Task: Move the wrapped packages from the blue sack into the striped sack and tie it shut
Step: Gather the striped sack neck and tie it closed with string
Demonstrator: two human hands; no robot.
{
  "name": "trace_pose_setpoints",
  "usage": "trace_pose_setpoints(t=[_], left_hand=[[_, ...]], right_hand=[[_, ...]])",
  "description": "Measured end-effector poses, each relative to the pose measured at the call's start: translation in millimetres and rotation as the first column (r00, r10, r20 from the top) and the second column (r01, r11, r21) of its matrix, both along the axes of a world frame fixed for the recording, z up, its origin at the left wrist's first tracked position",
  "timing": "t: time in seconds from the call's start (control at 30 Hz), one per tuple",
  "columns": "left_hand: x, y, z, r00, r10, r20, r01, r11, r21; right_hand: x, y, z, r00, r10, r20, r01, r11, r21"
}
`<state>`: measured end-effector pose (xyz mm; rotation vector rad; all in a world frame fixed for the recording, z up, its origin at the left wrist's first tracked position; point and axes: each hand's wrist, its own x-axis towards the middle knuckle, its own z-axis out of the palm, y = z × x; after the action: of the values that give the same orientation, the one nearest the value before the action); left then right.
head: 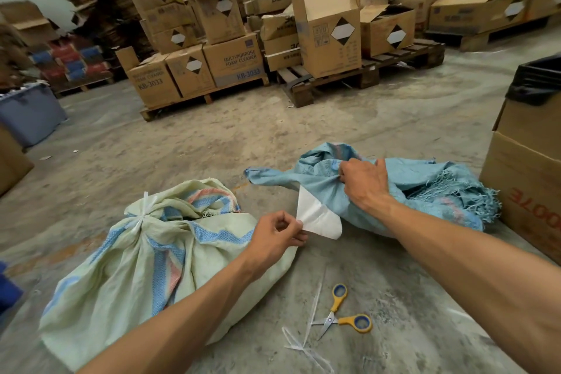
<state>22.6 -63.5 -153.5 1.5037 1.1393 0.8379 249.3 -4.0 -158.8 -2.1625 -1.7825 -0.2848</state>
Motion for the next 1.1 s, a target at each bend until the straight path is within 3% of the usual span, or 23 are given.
trace_pose_setpoints(t=[0.23, 0.6, 0.97, 1.1], left_hand=[[-7.7, 2.3, 16.1, 0.992, -0.109, -0.059, 0.109, 0.994, -0.001], [-13.2, -4.7, 30.4, 0.981, -0.149, -0.128, 0.151, 0.989, 0.001], [-23.0, -15.1, 59.2, 0.929, -0.235, -0.287, 0.253, 0.967, 0.028], [-33.6, -22.3, 69.2, 0.912, -0.248, -0.328, 0.272, 0.962, 0.027]], right_hand=[[6.9, 3.2, 0.6, 0.996, -0.076, -0.045, 0.074, 0.995, -0.061], [28.7, 3.0, -3.6, 0.976, -0.18, -0.122, 0.168, 0.98, -0.105], [36.6, -1.4, -8.1, 0.983, -0.155, -0.099, 0.152, 0.987, -0.044], [46.4, -4.4, -12.0, 0.971, -0.231, -0.059, 0.225, 0.97, -0.094]])
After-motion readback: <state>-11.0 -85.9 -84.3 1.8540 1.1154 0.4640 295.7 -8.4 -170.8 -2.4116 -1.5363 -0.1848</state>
